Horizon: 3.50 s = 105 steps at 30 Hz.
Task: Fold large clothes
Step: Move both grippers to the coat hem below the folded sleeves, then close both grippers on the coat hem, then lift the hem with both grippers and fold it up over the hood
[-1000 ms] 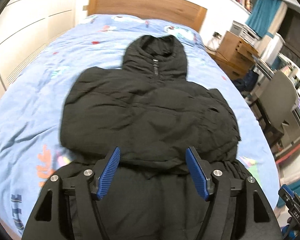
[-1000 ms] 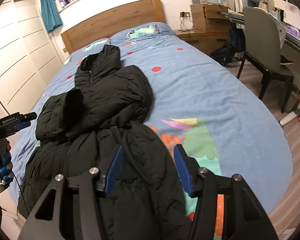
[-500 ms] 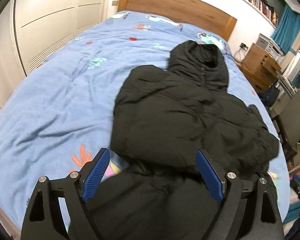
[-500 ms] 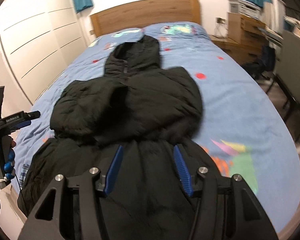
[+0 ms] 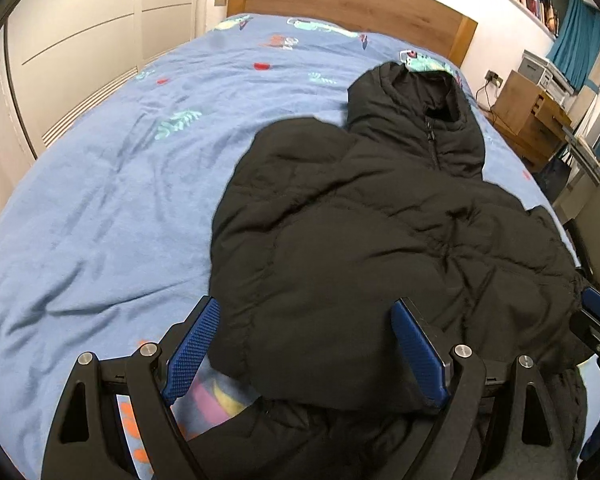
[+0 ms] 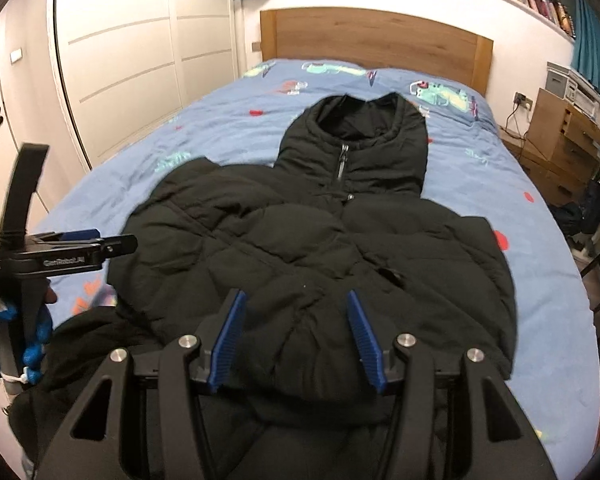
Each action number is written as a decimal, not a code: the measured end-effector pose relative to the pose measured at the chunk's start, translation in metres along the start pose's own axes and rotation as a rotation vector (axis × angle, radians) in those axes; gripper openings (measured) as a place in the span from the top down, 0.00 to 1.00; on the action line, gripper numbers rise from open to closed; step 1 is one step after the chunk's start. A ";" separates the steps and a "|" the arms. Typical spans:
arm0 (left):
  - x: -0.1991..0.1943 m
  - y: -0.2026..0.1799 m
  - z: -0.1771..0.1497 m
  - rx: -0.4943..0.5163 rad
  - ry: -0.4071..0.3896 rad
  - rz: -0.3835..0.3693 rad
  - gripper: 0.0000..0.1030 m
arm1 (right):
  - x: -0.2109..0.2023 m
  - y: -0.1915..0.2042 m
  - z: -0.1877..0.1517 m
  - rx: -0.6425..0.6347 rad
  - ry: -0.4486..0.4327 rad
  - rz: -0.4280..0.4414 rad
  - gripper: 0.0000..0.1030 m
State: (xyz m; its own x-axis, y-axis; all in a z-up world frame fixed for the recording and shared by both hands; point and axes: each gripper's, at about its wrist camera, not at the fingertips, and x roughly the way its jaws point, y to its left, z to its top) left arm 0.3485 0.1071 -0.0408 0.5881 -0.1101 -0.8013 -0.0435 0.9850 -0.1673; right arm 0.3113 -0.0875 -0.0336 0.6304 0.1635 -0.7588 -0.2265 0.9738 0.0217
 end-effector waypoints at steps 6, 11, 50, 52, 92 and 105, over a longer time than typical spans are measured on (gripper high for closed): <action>0.024 -0.001 -0.019 0.011 0.071 -0.005 0.15 | 0.033 -0.027 -0.024 0.021 0.080 -0.030 0.50; 0.013 -0.006 -0.026 0.037 0.071 -0.003 0.15 | 0.027 -0.046 -0.043 0.068 0.101 -0.015 0.48; 0.025 -0.023 0.086 0.114 0.000 -0.087 0.12 | 0.047 -0.064 0.045 -0.004 0.096 0.215 0.47; 0.025 -0.025 0.113 0.109 -0.009 -0.082 0.12 | 0.044 -0.076 0.070 -0.004 0.078 0.201 0.47; 0.298 -0.107 0.303 -0.001 0.238 -0.133 0.94 | 0.337 -0.257 0.245 0.389 0.165 0.113 0.79; 0.185 -0.095 0.266 -0.019 0.115 -0.200 0.95 | 0.210 -0.200 0.256 0.215 0.077 0.209 0.90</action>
State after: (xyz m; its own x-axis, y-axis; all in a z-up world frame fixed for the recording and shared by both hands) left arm 0.6756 0.0289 -0.0204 0.4904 -0.3184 -0.8112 0.0490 0.9395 -0.3391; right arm 0.6793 -0.2077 -0.0306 0.5267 0.3597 -0.7702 -0.1783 0.9326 0.3136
